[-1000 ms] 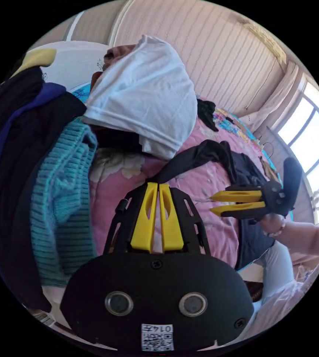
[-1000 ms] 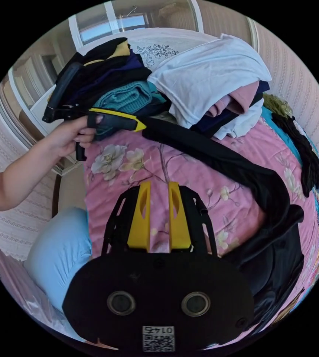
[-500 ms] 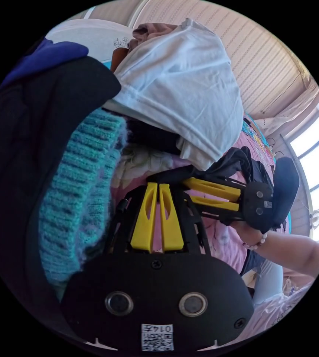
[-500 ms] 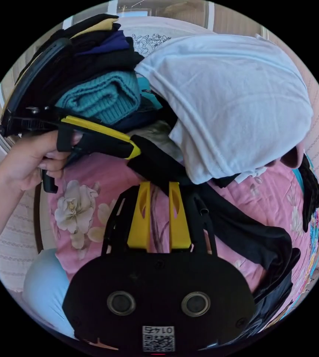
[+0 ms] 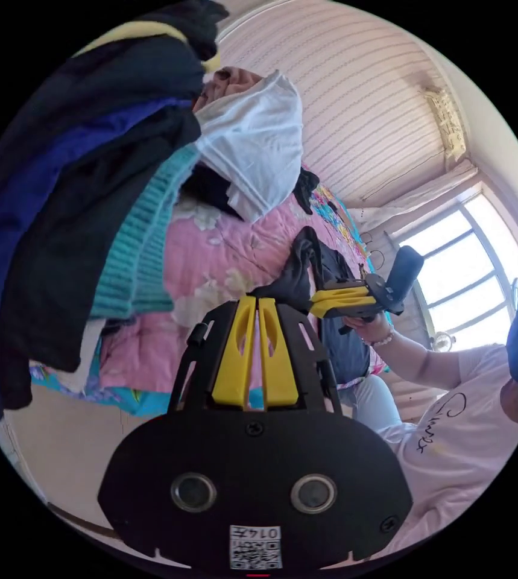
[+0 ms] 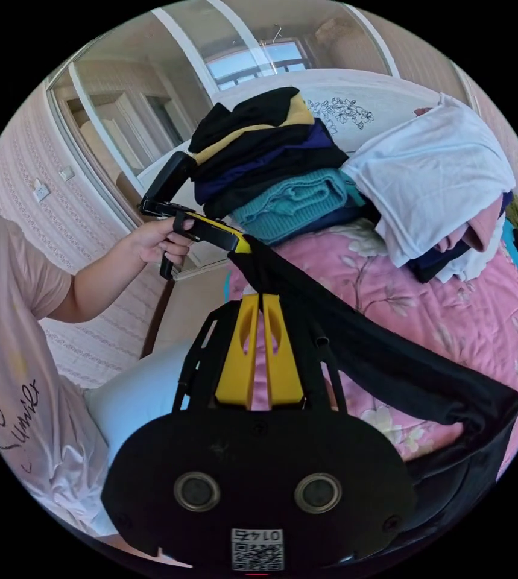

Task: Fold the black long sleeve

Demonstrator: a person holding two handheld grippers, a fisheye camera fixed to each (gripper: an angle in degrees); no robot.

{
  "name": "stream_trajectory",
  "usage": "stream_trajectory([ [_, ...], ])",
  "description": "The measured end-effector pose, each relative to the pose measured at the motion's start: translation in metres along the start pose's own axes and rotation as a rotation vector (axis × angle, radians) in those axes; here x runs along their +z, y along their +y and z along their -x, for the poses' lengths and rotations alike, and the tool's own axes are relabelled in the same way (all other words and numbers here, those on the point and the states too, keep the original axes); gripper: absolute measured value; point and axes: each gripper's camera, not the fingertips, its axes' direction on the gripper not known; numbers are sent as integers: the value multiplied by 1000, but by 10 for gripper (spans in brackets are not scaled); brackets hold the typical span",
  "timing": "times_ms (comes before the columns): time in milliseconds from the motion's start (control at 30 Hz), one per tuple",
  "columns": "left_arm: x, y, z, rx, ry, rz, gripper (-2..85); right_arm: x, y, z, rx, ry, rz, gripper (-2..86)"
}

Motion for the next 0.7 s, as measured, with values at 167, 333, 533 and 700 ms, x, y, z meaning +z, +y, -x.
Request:
stream_trajectory([
  [167, 2, 26, 23, -130, -147, 60, -9, 8, -5, -8, 59, -37, 76, 54],
  [333, -24, 46, 9, -150, -234, -39, 11, -44, 0, -57, 166, 243, 111, 72],
  [533, 0, 50, -4, -168, -207, -28, 72, -89, -20, -152, 432, 562, 102, 83],
  [700, 13, 47, 5, -198, -222, -49, 42, -71, -23, -225, 680, 560, 234, 61],
])
